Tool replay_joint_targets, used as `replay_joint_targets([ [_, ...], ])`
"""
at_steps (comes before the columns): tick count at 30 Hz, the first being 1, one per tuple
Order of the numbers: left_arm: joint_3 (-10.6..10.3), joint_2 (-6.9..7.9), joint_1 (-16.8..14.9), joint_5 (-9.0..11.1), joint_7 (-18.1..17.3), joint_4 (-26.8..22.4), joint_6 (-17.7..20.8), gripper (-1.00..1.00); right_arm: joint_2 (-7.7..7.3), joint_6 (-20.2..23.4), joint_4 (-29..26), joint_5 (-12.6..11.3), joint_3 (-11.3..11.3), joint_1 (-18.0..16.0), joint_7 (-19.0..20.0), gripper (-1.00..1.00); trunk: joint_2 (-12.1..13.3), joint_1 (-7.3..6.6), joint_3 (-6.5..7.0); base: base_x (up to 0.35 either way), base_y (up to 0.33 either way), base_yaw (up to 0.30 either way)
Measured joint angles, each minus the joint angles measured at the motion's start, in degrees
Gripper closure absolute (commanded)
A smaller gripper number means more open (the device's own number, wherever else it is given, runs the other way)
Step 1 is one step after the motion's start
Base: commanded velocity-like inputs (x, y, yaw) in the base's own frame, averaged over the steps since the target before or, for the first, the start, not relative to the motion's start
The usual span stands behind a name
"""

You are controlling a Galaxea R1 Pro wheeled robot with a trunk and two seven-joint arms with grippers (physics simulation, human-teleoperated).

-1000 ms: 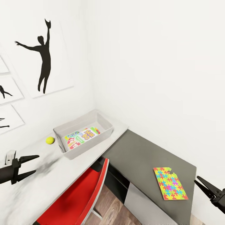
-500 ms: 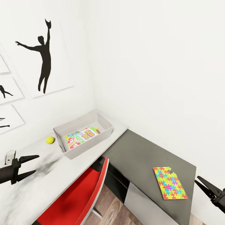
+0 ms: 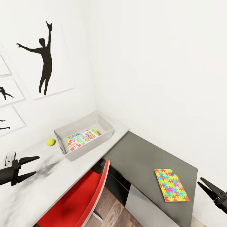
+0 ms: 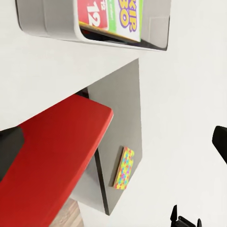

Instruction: Put all the toys in the child's room - the three board games (two on the bed and one on the table), the two jigsaw puzzles on the table, and the tennis ball on the table - inside the toy box on the table in the child's room.

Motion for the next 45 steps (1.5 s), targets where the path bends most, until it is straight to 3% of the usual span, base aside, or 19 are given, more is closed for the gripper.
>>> replay_joint_targets([
  [10,0.00,0.01,0.00,-0.03,0.00,-0.14,0.00,-1.00,0.06,0.11,0.05,0.00,0.02,0.00,0.00,-1.00,0.00,0.00,0.17,0.000,0.000,-0.059],
  [45,0.00,-0.03,0.09,-0.19,0.00,-0.17,0.00,-1.00,0.02,0.23,0.24,0.00,0.00,0.00,0.00,-1.00,0.00,0.00,2.56,-0.029,0.000,-0.204],
])
